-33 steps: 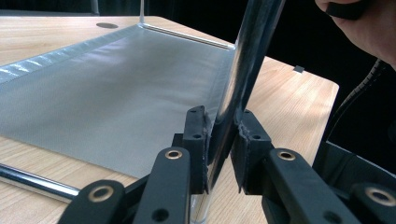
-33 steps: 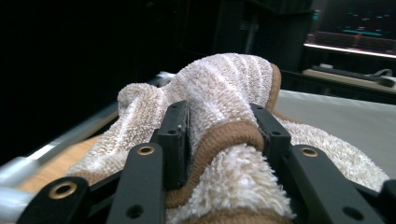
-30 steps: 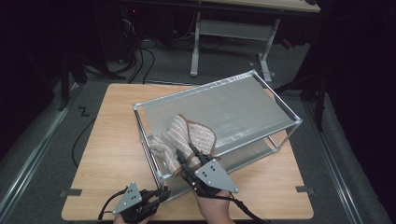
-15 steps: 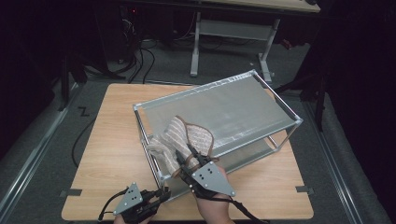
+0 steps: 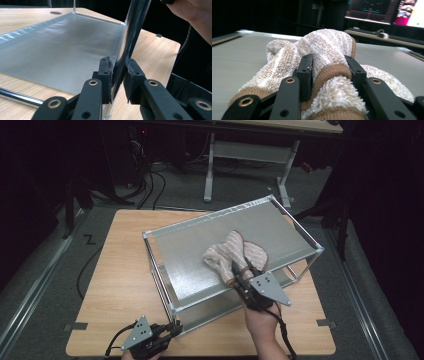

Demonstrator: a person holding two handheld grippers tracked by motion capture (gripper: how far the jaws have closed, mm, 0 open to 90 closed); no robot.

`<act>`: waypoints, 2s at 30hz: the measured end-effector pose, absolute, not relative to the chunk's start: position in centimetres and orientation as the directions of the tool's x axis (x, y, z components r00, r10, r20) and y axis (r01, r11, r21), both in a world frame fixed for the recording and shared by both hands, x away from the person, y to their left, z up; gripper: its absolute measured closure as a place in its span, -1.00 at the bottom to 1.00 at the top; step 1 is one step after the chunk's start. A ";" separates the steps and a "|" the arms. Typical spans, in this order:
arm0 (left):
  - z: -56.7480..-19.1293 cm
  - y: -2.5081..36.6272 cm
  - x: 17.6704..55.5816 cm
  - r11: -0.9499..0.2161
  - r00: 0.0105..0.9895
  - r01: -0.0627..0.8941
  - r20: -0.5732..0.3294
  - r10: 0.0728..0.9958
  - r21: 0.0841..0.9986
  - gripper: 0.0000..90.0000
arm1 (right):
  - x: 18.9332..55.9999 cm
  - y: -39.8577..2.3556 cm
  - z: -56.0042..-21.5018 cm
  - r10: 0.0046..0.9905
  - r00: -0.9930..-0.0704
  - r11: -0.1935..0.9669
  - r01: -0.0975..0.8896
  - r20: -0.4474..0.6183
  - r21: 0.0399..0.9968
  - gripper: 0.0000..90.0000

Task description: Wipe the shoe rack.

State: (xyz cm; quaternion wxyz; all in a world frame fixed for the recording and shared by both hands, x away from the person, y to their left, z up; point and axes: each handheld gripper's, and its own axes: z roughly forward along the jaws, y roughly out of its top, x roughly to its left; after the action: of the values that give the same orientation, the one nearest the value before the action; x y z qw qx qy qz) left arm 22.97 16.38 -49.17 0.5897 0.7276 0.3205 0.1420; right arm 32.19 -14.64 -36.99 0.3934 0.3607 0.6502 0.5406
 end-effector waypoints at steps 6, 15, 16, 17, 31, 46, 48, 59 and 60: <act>-49.2 16.4 23.0 -0.099 0.755 0.298 -0.171 0.633 0.949 0.70 | 34.3 -18.0 -36.9 0.925 -0.364 0.146 0.066 -0.113 0.987 0.42; -49.2 16.4 22.9 -0.098 0.756 0.300 -0.173 0.632 0.949 0.70 | 37.3 -23.5 -36.5 0.965 -0.249 0.116 0.125 -0.082 0.985 0.43; -49.2 16.4 22.9 -0.098 0.756 0.299 -0.173 0.632 0.949 0.70 | 37.7 -24.1 -36.4 0.969 -0.232 0.113 0.132 -0.080 0.985 0.43; -49.2 16.4 22.9 -0.098 0.756 0.300 -0.173 0.632 0.949 0.70 | 38.0 -24.5 -36.4 0.972 -0.221 0.114 0.135 -0.082 0.984 0.43; -49.3 16.4 22.9 -0.097 0.755 0.303 -0.177 0.632 0.948 0.70 | 40.7 -29.3 -35.8 0.992 -0.086 0.109 0.180 -0.095 0.978 0.46; -49.4 16.3 23.0 -0.093 0.752 0.306 -0.181 0.634 0.947 0.70 | 37.1 -23.8 -36.4 0.968 -0.228 0.134 0.134 -0.101 0.982 0.48; -49.4 16.3 23.0 -0.092 0.752 0.307 -0.182 0.634 0.947 0.70 | 36.6 -22.7 -36.5 0.961 -0.256 0.138 0.126 -0.102 0.982 0.48; -49.3 16.3 23.0 -0.094 0.752 0.309 -0.182 0.634 0.947 0.70 | 32.8 -16.0 -36.8 0.910 -0.391 0.181 0.066 -0.141 0.981 0.48; -49.3 16.3 23.0 -0.093 0.752 0.309 -0.183 0.634 0.947 0.70 | 32.3 -15.3 -36.9 0.902 -0.408 0.183 0.059 -0.144 0.981 0.48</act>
State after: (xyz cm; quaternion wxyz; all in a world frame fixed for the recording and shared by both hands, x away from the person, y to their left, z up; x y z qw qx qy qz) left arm 23.02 16.27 -49.32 0.5900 0.7265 0.3243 0.1377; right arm 32.34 -15.27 -36.89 0.4022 0.3665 0.6556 0.5236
